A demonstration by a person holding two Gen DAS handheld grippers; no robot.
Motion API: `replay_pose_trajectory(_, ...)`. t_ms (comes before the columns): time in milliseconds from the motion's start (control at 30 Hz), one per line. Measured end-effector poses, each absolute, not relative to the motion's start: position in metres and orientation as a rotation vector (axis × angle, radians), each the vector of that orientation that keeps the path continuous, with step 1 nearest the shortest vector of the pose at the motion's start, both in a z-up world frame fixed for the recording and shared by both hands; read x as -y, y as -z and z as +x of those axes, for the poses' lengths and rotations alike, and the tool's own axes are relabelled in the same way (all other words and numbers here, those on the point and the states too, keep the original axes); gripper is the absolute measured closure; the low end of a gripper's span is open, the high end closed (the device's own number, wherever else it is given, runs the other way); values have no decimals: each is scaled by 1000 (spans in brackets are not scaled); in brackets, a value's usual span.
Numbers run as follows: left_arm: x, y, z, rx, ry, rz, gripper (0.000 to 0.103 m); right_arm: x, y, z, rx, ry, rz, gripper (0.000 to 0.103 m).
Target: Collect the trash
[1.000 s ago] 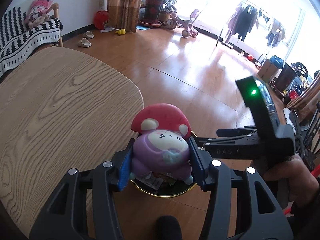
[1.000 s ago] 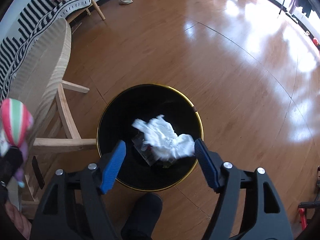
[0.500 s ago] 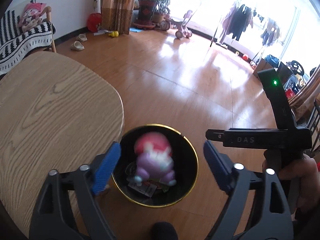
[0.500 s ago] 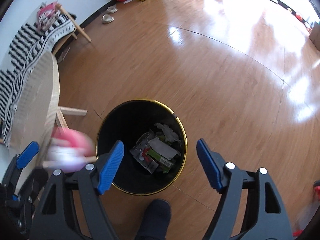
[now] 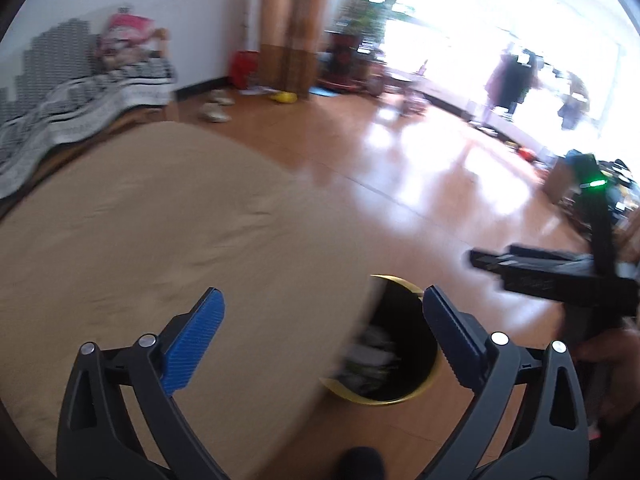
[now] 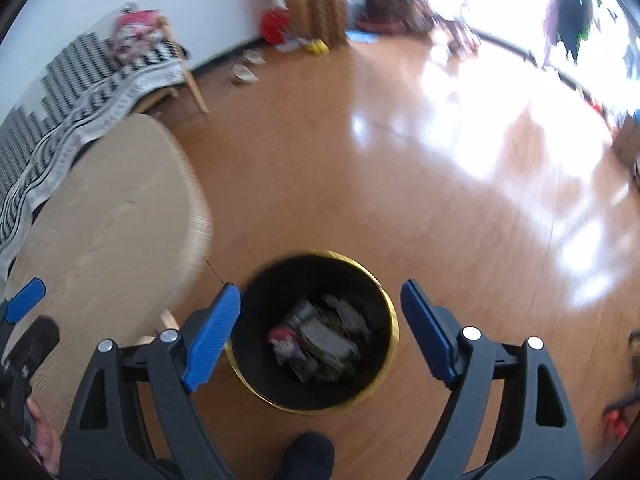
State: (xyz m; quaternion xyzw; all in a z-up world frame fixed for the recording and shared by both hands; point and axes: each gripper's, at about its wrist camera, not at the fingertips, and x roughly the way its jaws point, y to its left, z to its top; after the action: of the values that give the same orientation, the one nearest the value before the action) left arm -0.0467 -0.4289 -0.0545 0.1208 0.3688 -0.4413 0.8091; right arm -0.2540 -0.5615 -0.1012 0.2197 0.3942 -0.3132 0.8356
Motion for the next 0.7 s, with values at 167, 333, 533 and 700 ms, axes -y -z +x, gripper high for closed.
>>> replay_pose_trajectory(167, 330, 37, 2, -753, 713, 237, 7, 487, 66, -195, -775, 529, 341, 19)
replay_pose_trajectory(333, 228, 23, 33, -738, 501, 207, 7, 412, 46, -142, -746, 371, 278, 17)
replay_pose_trajectory(533, 112, 13, 48, -746, 292, 152, 7, 316, 42, -76, -767, 198, 200, 17)
replay_pose_trajectory(700, 27, 15, 47, -760, 121, 109, 7, 221, 47, -32, -791, 47, 99, 17)
